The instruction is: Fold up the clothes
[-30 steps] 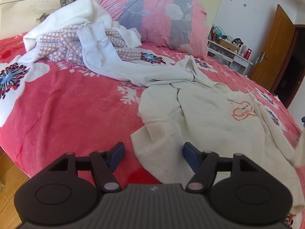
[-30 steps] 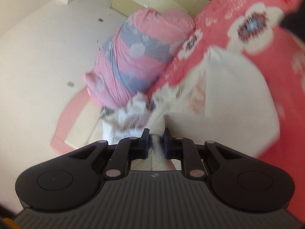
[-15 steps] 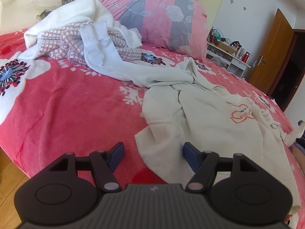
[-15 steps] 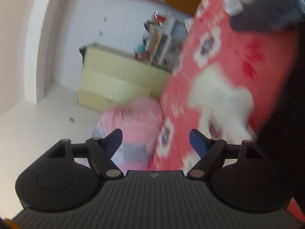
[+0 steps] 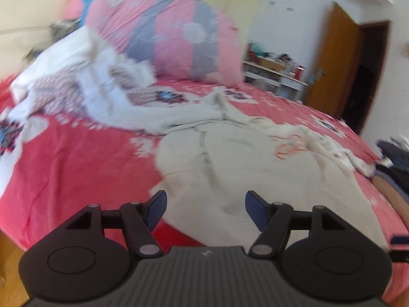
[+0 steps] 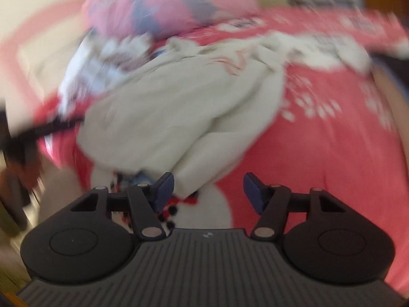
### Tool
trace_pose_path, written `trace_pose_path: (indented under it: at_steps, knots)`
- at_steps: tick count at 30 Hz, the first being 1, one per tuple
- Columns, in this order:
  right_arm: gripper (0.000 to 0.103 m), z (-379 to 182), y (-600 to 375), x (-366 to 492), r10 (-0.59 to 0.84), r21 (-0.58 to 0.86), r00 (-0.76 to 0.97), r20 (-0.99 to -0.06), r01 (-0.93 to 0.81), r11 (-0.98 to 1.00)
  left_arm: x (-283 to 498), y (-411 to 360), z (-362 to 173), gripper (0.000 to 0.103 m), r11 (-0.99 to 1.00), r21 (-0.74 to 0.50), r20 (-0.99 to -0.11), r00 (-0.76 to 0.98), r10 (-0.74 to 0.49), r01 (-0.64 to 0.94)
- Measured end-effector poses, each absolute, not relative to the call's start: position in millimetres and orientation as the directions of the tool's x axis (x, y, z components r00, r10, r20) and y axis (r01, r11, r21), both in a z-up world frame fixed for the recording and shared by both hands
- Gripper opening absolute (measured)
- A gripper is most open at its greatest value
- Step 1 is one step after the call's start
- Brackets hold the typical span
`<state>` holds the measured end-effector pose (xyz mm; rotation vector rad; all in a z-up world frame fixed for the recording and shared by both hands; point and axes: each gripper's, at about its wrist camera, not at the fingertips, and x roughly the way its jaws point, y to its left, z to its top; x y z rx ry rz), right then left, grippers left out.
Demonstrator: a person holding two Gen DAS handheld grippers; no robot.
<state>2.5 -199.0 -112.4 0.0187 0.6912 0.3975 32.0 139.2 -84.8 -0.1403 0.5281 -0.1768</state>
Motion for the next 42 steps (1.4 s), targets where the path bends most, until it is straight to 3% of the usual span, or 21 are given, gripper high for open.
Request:
trace_pose_path:
  at_steps: [5,8,9,10,14,20,24,28,31,35,37,40,42]
  knots:
    - [0.049,-120.2,-154.0,4.4,0.255,-0.199,0.751,-0.609,-0.456,0.867,10.8,75.1,-82.7,0.069,0.916,-0.070,-0.494,0.784,-0.376,0.394]
    - [0.025,-130.3,-149.2,8.2,0.193,-0.317,0.772,-0.606,-0.457,0.831,-0.4,30.1,-94.4,0.069,0.861,0.070,-0.518,0.756,-0.400,0.503]
    - [0.010,-127.8,-153.1,6.1,0.183,-0.317,0.787,-0.590,-0.434,0.843,-3.9,16.4,-98.1,0.069,0.838,0.116,-0.523,0.751,-0.404,0.532]
    - [0.005,-124.2,-160.3,3.0,0.168,-0.303,0.804,-0.570,-0.395,0.867,-6.4,5.5,-101.0,0.069,0.818,0.150,-0.520,0.748,-0.413,0.556]
    - [0.005,-109.5,-205.4,-7.7,0.151,-0.085,0.850,-0.506,-0.223,0.971,-6.0,-27.1,-109.3,0.069,0.777,0.247,-0.501,0.762,-0.409,0.579]
    - [0.005,-122.2,-258.0,-14.4,0.159,0.194,0.850,-0.502,-0.068,0.979,16.5,-35.2,-103.4,0.059,0.814,0.215,-0.476,0.786,-0.394,0.539]
    - [0.005,-137.7,-269.5,-18.1,0.180,0.268,0.836,-0.519,-0.041,0.963,33.7,-25.1,-102.4,0.042,0.865,0.151,-0.496,0.793,-0.353,0.479]
    - [0.008,-146.5,-268.5,-17.3,0.238,0.337,0.834,-0.497,-0.067,0.939,39.2,-17.8,-108.4,0.013,0.884,0.104,-0.523,0.781,-0.341,0.455]
    - [0.009,-142.8,-261.9,-18.9,0.235,0.310,0.844,-0.482,-0.087,0.947,34.9,-13.1,-107.9,0.008,0.893,0.077,-0.521,0.781,-0.344,0.444]
    - [0.012,-134.6,-256.6,-17.9,0.220,0.253,0.851,-0.476,-0.107,0.962,25.3,-4.2,-101.7,0.012,0.854,0.000,-0.554,0.711,-0.432,0.520]
    - [0.027,-129.8,-258.3,-20.3,0.215,0.244,0.853,-0.476,-0.106,0.964,17.5,3.1,-99.9,0.025,0.855,0.014,-0.568,0.707,-0.421,0.519]
    - [0.040,-121.1,-269.0,-25.5,0.210,0.265,0.858,-0.468,-0.090,0.960,7.9,29.9,-92.6,0.044,0.892,0.013,-0.543,0.752,-0.373,0.452]
    - [0.043,-113.7,-276.2,-29.6,0.209,0.289,0.863,-0.460,-0.077,0.954,8.0,58.5,-85.6,0.046,0.927,-0.026,-0.512,0.792,-0.334,0.374]
